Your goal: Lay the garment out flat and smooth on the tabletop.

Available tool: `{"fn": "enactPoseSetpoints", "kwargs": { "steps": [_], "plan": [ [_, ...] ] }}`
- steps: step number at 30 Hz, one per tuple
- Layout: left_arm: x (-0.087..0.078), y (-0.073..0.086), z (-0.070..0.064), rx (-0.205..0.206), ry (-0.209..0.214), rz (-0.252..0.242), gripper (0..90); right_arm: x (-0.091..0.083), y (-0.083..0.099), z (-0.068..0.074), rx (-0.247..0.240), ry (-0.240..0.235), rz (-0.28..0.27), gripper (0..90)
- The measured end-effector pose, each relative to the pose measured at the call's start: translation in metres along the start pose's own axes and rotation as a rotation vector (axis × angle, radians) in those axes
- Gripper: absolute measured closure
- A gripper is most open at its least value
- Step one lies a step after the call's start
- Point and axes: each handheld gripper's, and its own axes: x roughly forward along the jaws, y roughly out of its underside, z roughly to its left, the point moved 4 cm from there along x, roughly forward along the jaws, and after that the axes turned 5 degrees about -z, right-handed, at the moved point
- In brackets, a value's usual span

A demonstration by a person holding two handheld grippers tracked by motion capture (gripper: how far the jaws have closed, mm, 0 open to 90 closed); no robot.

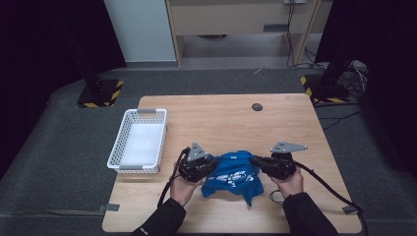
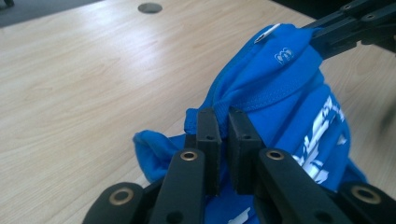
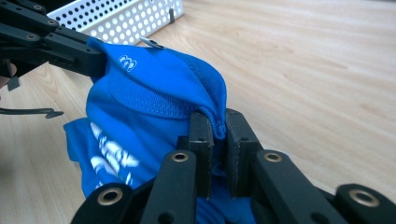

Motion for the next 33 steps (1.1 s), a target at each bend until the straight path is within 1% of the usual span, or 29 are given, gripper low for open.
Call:
{"fn": "enactPoseSetpoints", "kwargs": {
  "steps": [2,5,6,9,11,12,14,19,22,23,26,30,33],
  "plan": [
    [-0.002,-0.003,-0.002,0.012,-0.005,-0.007,85.0,-0.003,-0.003,0.001,-0.007,0.004,-0.010,82.9],
    [-0.003,-0.006,-0.003,0.012,-0.005,-0.015,85.1,-0.006,-0.009,0.003,-0.027,0.015,-0.023,83.0],
    [-0.004,-0.007,-0.003,0.012,-0.005,-0.016,85.2,-0.007,-0.011,0.004,-0.023,0.011,-0.032,83.0],
    [-0.007,-0.011,-0.003,0.009,-0.002,-0.027,85.2,-0.010,-0.016,0.004,-0.024,0.017,-0.047,83.0],
    [-0.010,-0.015,-0.004,0.006,-0.003,-0.042,85.3,-0.013,-0.019,0.004,-0.019,0.016,-0.061,83.0],
    [-0.011,-0.017,-0.005,0.011,-0.004,-0.045,85.2,-0.014,-0.021,0.005,-0.024,0.020,-0.064,83.0],
    [-0.014,-0.022,-0.005,0.015,-0.008,-0.057,85.3,-0.016,-0.025,0.006,-0.035,0.030,-0.072,83.0],
    [-0.019,-0.036,-0.003,0.022,-0.021,-0.092,85.3,-0.021,-0.039,0.007,-0.040,0.044,-0.110,83.0],
    [-0.019,-0.046,0.000,0.017,-0.032,-0.114,85.3,-0.021,-0.049,0.006,-0.047,0.062,-0.130,82.9],
    [-0.018,-0.050,0.001,0.018,-0.040,-0.117,85.3,-0.021,-0.052,0.005,-0.051,0.069,-0.138,82.9],
    [-0.015,-0.060,0.005,0.033,-0.075,-0.127,85.3,-0.020,-0.063,0.002,-0.045,0.093,-0.166,82.8],
    [-0.006,-0.072,0.013,0.035,-0.134,-0.139,85.1,-0.013,-0.076,-0.003,-0.033,0.134,-0.198,82.6],
    [0.002,-0.078,0.020,0.062,-0.191,-0.142,85.1,-0.005,-0.084,-0.009,-0.033,0.182,-0.207,82.4]
  ]
}}
